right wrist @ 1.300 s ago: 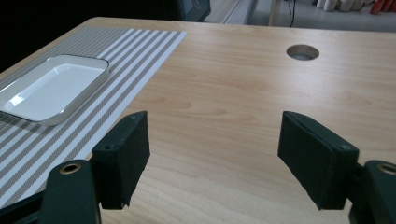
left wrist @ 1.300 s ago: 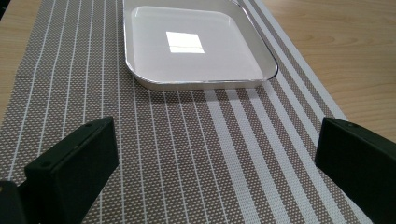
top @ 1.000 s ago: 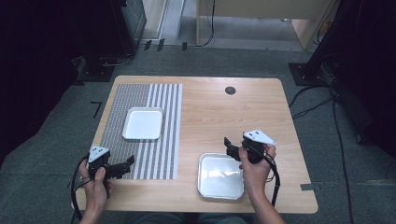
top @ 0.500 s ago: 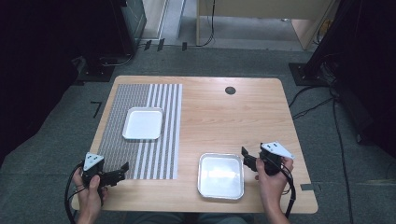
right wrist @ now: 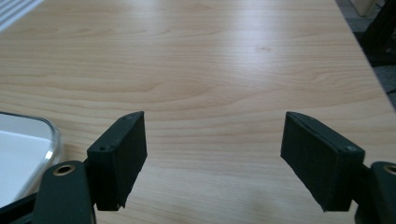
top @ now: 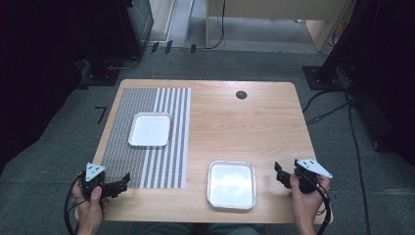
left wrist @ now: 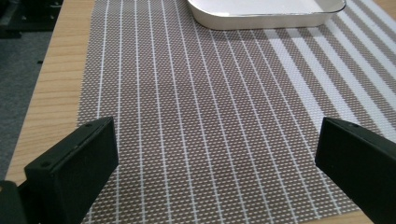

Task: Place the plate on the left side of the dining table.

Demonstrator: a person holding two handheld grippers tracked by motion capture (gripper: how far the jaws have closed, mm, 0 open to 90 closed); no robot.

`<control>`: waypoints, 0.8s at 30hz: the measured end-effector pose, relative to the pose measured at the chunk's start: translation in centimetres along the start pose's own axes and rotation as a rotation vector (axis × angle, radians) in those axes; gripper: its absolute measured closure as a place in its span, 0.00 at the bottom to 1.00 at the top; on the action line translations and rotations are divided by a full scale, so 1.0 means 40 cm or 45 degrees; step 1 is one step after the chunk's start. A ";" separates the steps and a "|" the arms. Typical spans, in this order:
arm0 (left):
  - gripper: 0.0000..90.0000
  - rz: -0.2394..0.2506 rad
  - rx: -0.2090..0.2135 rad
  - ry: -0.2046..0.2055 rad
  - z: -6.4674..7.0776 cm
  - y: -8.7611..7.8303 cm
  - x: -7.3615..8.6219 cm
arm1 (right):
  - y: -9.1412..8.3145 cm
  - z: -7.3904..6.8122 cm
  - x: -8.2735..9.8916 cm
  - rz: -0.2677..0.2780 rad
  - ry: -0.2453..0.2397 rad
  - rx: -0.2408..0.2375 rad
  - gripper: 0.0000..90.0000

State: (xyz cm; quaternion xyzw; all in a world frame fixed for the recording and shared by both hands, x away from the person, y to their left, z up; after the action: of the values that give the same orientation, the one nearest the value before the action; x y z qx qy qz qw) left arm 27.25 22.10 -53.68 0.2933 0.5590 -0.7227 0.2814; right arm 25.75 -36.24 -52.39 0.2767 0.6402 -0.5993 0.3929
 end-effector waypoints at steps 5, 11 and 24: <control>0.00 -0.010 -0.019 0.003 -0.007 0.006 0.005 | -0.004 0.039 0.027 -0.021 -0.010 0.039 0.26; 0.00 -0.012 -0.036 0.003 -0.020 0.004 0.006 | -0.011 0.080 0.058 -0.054 0.003 0.067 0.26; 0.00 -0.022 -0.102 0.015 -0.050 0.002 0.012 | -0.030 0.140 0.114 -0.120 0.038 0.095 0.26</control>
State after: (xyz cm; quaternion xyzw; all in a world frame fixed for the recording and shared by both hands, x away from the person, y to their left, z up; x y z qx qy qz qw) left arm 27.21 23.98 -54.48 0.2812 0.5916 -0.7005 0.2833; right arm 23.28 -42.44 -55.38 0.2696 0.6357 -0.6364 0.3439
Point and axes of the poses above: each handheld gripper's, and its own axes: y roughly forward along the jaws, x roughly out of its underside, z roughly to its right, the point moved 5 cm from there along y, roughly forward along the jaws, and after that the axes turned 10 degrees about -y, right-handed, at the moved point
